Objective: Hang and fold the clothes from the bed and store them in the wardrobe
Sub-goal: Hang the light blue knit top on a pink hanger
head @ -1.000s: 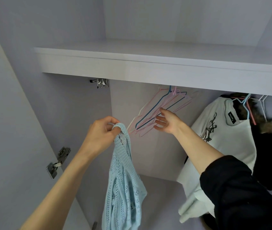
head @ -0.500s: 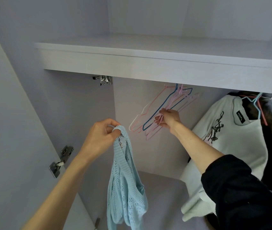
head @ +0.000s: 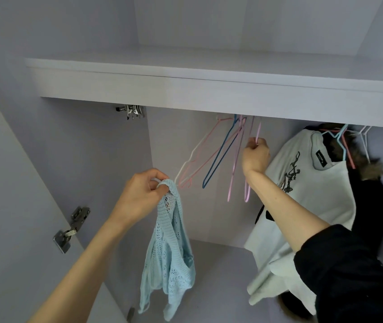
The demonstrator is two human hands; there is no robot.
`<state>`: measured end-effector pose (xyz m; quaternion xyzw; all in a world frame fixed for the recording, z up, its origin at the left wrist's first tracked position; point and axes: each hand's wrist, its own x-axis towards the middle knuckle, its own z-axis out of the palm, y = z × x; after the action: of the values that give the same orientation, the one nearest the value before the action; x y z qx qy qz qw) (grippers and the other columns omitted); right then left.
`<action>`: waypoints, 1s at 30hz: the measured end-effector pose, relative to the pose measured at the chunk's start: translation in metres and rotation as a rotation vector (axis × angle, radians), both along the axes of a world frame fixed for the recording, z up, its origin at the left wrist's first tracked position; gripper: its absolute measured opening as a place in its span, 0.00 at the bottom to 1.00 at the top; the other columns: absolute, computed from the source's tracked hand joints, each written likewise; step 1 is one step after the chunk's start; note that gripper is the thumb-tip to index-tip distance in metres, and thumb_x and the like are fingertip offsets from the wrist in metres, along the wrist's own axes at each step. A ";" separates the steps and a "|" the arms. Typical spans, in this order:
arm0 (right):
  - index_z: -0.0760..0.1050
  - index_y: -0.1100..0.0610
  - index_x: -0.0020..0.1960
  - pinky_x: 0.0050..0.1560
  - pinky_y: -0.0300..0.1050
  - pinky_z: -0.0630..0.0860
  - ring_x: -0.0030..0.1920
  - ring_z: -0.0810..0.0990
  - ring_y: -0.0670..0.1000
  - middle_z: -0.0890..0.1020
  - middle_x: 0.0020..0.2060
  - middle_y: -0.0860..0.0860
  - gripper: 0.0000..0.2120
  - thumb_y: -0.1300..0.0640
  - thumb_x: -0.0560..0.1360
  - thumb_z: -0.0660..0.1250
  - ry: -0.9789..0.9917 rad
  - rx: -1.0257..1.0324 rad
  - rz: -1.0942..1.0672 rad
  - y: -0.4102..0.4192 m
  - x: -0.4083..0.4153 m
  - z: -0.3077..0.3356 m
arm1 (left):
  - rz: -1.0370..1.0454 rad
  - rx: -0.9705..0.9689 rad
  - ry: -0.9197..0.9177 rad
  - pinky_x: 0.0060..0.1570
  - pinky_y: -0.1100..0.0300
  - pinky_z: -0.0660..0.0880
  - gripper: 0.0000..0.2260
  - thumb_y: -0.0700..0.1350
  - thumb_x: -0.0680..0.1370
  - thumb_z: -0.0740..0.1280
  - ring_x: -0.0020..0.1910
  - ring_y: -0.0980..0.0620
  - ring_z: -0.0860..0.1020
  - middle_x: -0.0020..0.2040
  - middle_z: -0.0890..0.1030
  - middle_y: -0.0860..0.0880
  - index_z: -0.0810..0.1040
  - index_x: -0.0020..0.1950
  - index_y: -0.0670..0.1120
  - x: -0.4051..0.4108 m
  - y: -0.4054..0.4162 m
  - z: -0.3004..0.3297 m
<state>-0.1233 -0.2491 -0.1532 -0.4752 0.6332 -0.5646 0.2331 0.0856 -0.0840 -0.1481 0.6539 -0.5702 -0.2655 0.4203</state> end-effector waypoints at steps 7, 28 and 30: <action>0.70 0.58 0.40 0.30 0.42 0.58 0.35 0.69 0.52 0.72 0.32 0.51 0.12 0.56 0.80 0.57 0.013 -0.017 -0.058 0.027 -0.041 -0.045 | 0.058 0.023 -0.076 0.25 0.72 0.66 0.07 0.41 0.74 0.66 0.30 0.55 0.74 0.36 0.83 0.46 0.78 0.40 0.53 -0.016 0.000 -0.012; 0.74 0.58 0.34 0.32 0.41 0.67 0.31 0.72 0.49 0.76 0.26 0.47 0.16 0.56 0.78 0.59 -0.122 0.551 0.169 0.131 -0.129 -0.162 | 0.217 0.409 0.188 0.27 0.62 0.77 0.12 0.39 0.77 0.63 0.29 0.52 0.78 0.31 0.79 0.46 0.77 0.34 0.41 -0.045 -0.002 -0.109; 0.74 0.59 0.35 0.34 0.39 0.68 0.34 0.74 0.50 0.78 0.30 0.49 0.16 0.55 0.79 0.59 -0.125 0.498 0.213 0.137 -0.131 -0.160 | 0.249 0.388 0.186 0.36 0.56 0.78 0.12 0.38 0.76 0.64 0.31 0.49 0.77 0.31 0.78 0.45 0.77 0.33 0.40 -0.044 -0.005 -0.114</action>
<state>-0.2547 -0.1121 -0.3136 -0.4316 0.6833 -0.3921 0.4394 0.0413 -0.0891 -0.2618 0.7604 -0.3824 -0.3752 0.3671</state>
